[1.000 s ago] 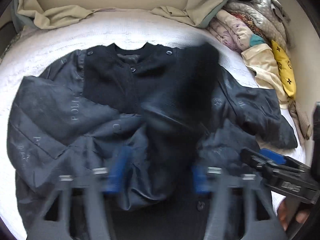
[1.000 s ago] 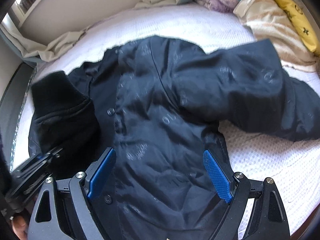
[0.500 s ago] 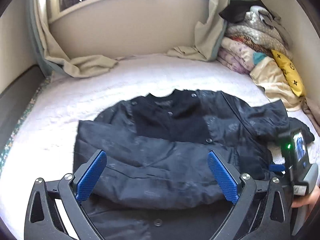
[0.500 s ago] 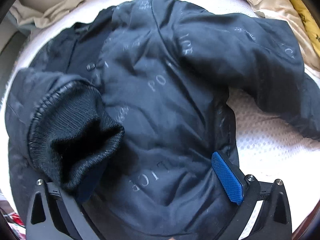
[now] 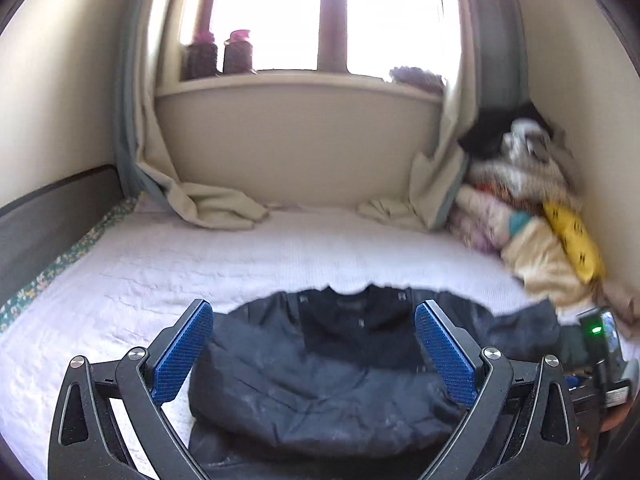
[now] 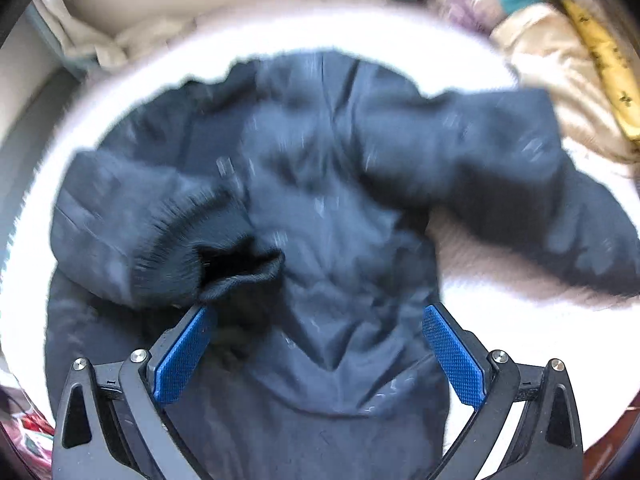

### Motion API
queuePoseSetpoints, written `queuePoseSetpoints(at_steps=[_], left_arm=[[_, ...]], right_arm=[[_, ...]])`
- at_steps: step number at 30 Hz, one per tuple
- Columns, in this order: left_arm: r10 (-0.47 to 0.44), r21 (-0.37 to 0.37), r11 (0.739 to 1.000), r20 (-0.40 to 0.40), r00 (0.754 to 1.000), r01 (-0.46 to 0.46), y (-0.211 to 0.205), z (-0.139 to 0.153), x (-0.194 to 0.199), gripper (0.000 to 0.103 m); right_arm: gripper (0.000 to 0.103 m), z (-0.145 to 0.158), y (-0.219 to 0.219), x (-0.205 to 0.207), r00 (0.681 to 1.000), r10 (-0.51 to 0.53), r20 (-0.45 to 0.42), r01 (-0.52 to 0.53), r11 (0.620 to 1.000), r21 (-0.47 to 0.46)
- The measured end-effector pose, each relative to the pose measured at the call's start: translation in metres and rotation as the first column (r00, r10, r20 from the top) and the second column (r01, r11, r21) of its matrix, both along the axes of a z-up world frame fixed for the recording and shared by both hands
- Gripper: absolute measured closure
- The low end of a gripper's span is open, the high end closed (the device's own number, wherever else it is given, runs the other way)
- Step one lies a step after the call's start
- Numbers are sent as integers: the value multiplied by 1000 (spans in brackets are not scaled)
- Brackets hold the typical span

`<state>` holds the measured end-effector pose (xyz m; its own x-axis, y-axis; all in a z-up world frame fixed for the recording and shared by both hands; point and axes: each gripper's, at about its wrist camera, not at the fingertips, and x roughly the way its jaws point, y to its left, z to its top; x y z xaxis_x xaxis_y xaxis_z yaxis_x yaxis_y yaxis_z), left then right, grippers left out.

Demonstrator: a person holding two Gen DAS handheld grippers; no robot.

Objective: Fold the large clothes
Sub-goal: 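Carry the held sleeve across the coat body and open the left gripper, then grasp the ribbed cuff of the other sleeve with the right gripper and fold it across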

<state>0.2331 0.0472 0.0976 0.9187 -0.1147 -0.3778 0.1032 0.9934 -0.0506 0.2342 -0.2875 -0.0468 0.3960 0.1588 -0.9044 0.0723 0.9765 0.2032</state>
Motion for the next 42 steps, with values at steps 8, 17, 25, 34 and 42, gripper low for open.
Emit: queuePoseSetpoints(at_steps=[8,17,25,34,42], left_arm=[[48,-168,983,-127,991,-69,36,1,23,1],[115,-221,960,-239,964,-169,68,-11,37,1],[172,-254,936,-276,946,-244,92,-9,46,1],[213,-35,969,-389,896,-246,71,-55,73,1],[192,209,973,-509,839,-96,29,-133,102,1]], right_arm=[[3,-10,-14,8,991,-88,-102,127,861,493],[41,-70,22,34,970,-73,-233,211,730,650],[76,-23,64,88,1000,-14,-17,20,916,400],[80,14,56,125,972,-37,233,-9,981,192],[78,-42,44,136,985,-86,151,70,992,105]])
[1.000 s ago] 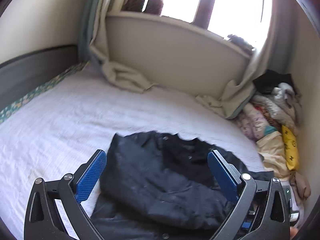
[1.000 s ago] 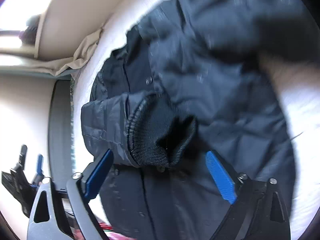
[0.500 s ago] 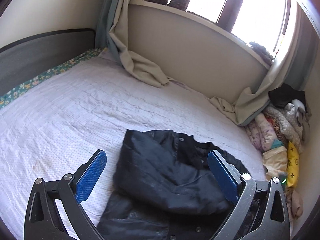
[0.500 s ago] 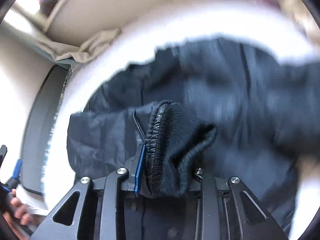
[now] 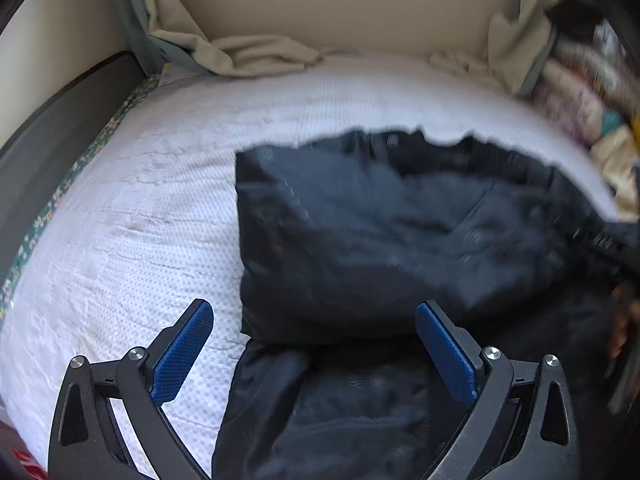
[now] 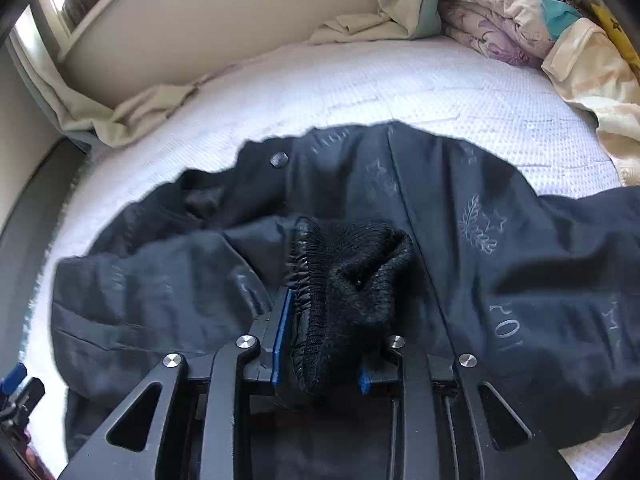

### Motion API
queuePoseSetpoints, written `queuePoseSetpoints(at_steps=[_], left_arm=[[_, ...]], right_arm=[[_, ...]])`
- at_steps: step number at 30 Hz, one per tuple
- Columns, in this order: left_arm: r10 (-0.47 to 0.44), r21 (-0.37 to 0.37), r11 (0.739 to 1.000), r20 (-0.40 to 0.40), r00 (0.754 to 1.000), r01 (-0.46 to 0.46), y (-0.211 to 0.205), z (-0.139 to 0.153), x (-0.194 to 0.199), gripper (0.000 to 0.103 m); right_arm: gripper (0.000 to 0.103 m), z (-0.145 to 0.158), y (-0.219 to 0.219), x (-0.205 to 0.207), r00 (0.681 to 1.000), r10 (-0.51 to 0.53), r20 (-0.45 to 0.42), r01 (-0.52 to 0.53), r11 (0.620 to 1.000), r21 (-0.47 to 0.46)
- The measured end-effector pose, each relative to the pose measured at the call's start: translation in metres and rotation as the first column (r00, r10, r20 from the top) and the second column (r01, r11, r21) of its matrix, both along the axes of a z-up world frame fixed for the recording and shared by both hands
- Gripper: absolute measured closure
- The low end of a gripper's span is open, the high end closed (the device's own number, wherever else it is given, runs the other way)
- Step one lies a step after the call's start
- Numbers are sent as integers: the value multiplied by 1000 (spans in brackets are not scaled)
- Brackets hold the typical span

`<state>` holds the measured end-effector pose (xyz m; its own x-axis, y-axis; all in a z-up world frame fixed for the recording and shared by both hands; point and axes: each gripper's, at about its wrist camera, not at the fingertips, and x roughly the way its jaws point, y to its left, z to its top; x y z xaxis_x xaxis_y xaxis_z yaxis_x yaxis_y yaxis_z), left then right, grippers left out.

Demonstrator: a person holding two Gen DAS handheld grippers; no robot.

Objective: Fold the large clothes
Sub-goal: 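Grasp the ribbed cuff of the other sleeve with the right gripper and fold it across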

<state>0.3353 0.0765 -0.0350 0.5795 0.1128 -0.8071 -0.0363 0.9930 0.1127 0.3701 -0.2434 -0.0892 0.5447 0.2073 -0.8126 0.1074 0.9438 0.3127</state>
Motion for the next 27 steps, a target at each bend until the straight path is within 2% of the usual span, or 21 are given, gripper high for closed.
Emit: queuePoseSetpoints(at_steps=[3,5,7,10,12,13,15,16,17,20,27], left_arm=[[28,10,1000,-58,998,-27,6,-22,13,1],[43,0,999,-72,996,-43,10,-25,15,1],[44,-28,999,-60,997,-46,13,-19,14,1],[31,-45,999,-6,1000,-31,10,-4,10,1],[31,-49,998,11,999,-31,8,-2,11,3],[31,-58,998,6,999,-31,8,-3,12,7],[28,-90,995,-37,999,-31,9,-14,19,13],[29,-95,995,-54,998,-34,8,-19,22,14],[36,-92,995,-70,997,-42,9,-26,25,14],[64,-40,997,-80,995,-67,9,-38,31,14],[85,-48,995,-99,992,-90,17,-53,40,11]], right_arm=[[67,-1,3,0,1000,6,-1,-6,1000,-22],[48,5,1,-4,1000,-6,-9,6,1000,-10],[44,17,-3,-9,999,-33,3,33,999,-11],[44,44,-1,-22,995,-51,82,56,997,-52],[44,59,5,-32,990,-29,135,36,998,-51],[44,62,7,-35,990,-18,140,24,999,-42],[53,65,16,-41,989,16,150,-13,1000,-22],[64,64,23,-42,989,47,141,-44,999,-25],[75,59,30,-41,989,85,122,-82,996,-35],[93,39,41,-35,990,125,66,-120,990,-69],[101,-10,48,-12,990,139,-13,-140,983,-117]])
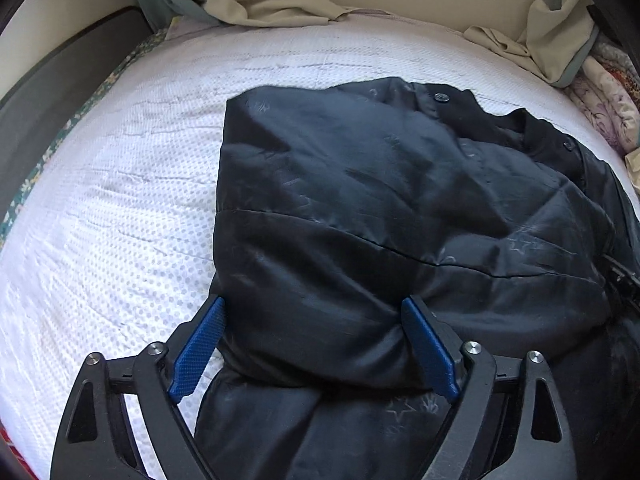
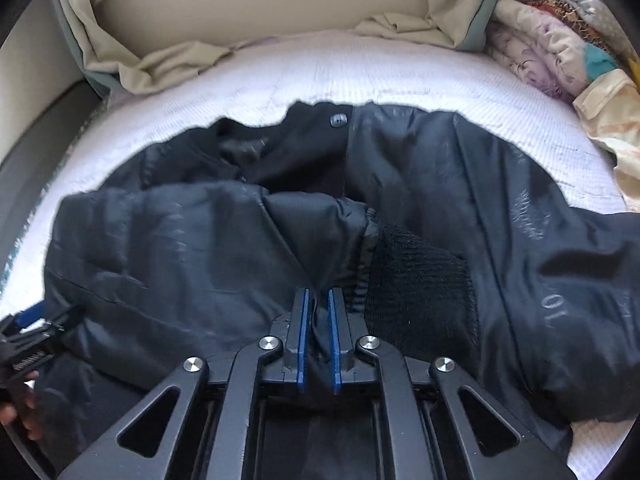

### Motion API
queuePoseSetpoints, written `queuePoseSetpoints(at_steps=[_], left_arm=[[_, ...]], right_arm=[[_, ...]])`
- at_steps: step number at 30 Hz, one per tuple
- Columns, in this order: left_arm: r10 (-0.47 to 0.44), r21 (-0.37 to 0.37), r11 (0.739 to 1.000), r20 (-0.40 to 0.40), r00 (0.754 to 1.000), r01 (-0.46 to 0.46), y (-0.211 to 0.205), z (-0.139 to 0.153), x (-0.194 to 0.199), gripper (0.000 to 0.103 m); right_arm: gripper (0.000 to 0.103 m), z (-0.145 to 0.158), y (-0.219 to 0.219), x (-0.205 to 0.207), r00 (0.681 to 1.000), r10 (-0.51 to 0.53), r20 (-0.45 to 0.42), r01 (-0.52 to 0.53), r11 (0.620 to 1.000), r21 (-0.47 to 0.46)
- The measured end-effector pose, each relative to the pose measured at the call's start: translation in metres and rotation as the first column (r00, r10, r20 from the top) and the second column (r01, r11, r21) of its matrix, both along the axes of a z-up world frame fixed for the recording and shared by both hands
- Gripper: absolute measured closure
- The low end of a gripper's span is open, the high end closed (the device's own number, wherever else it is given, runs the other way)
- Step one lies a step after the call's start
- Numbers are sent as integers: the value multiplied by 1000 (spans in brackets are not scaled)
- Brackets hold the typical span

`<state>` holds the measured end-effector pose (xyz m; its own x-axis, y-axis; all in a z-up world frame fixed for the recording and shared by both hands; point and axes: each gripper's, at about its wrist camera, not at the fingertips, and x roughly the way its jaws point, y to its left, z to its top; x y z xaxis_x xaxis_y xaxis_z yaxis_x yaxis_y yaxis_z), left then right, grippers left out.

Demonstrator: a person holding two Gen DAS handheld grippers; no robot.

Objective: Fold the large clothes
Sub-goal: 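Grasp the ribbed cuff of the other sleeve with the right gripper and fold it across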

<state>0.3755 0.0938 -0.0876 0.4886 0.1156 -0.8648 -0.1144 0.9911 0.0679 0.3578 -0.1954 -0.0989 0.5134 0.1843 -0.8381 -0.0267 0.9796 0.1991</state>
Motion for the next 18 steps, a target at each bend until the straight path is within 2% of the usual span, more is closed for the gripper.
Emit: queuePoseSetpoints(at_steps=[2,6,13,16,17,18], left_arm=[[15,-25,1000,-9,1000,-15,5,-7,3,5],[50,-105,993,-34,998,-53,17,-24,9,1],[68,-75,995,-26,997,-70,10,-19,9,0],[82,-92,992,-34,996,-85,12,-6,8,0],[85,-100,991,-26,996,-87,12,2,7,1],[86,-103,991,-15,996,-88,13,8,5,1]], right_arm=[[103,-10,-1,4,1000,0,-12,0,1000,11],[103,-21,-5,9,1000,3,-18,-2,999,51],[103,-31,-12,12,1000,-9,-15,11,993,120],[102,-20,-29,14,995,-60,-82,79,964,254],[85,-13,-36,12,993,-77,-95,103,943,316],[74,-3,-43,8,992,-93,-79,117,917,382]])
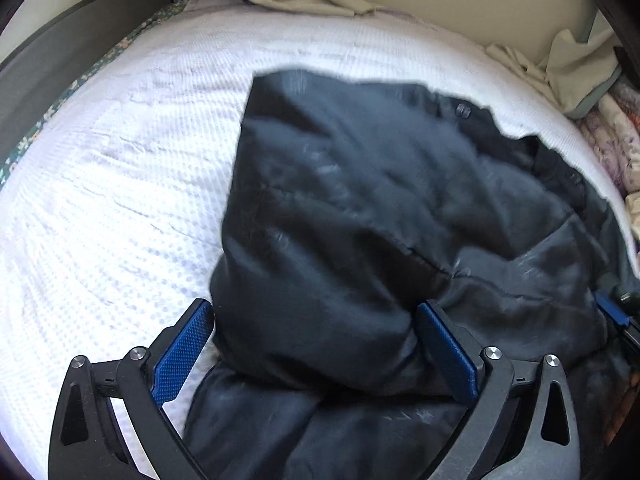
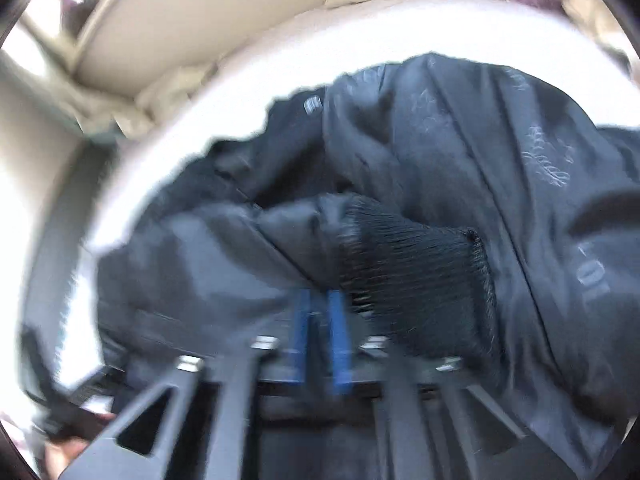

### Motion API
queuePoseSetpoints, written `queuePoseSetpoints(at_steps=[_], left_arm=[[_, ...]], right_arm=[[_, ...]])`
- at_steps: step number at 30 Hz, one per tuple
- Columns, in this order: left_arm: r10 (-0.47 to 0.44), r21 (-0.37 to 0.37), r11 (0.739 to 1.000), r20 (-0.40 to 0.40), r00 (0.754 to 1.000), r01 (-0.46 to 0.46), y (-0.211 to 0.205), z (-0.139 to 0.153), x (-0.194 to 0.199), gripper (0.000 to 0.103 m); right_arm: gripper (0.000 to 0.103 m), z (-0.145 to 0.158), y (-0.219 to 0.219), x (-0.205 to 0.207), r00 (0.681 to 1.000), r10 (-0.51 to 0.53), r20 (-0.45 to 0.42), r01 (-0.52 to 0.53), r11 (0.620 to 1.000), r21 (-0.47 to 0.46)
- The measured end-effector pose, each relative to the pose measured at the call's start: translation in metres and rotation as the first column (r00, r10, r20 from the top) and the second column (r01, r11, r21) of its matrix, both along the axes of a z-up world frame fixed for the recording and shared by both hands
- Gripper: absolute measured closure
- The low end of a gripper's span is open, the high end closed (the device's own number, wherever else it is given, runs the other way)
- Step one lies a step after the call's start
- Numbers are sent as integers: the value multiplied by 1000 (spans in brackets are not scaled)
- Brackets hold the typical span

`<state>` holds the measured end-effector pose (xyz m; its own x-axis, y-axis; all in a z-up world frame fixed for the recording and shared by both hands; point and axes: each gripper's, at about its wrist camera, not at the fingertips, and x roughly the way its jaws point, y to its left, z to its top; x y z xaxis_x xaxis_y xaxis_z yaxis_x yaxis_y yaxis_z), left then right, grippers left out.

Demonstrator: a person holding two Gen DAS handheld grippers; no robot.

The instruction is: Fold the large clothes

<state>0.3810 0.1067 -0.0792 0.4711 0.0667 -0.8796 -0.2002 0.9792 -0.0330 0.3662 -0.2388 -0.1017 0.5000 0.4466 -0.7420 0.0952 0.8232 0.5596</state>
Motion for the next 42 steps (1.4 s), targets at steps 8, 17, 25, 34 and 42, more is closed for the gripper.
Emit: queuePoseSetpoints(at_steps=[8,17,25,34,42], left_arm=[[-40,44,998,149,988,34,-18,59,-32,1],[-109,12,994,202,973,109,-28,90,-63,1],[-125,13,992,201,972,125,-37,94,-79,1],[-171,76,985,230,958,157,-47,104,-89,1],[-171,43,985,217,961,166,-54,100,-84,1]], right_arm=[[42,57,-39,-38,986,-150,67,150,989,1],[39,59,-88,-87,980,-196,-38,198,978,64],[31,76,-169,-132,931,-361,-55,364,931,40],[31,50,-312,-211,719,-676,-159,692,718,77],[31,8,-380,-263,531,-807,-260,847,496,190]])
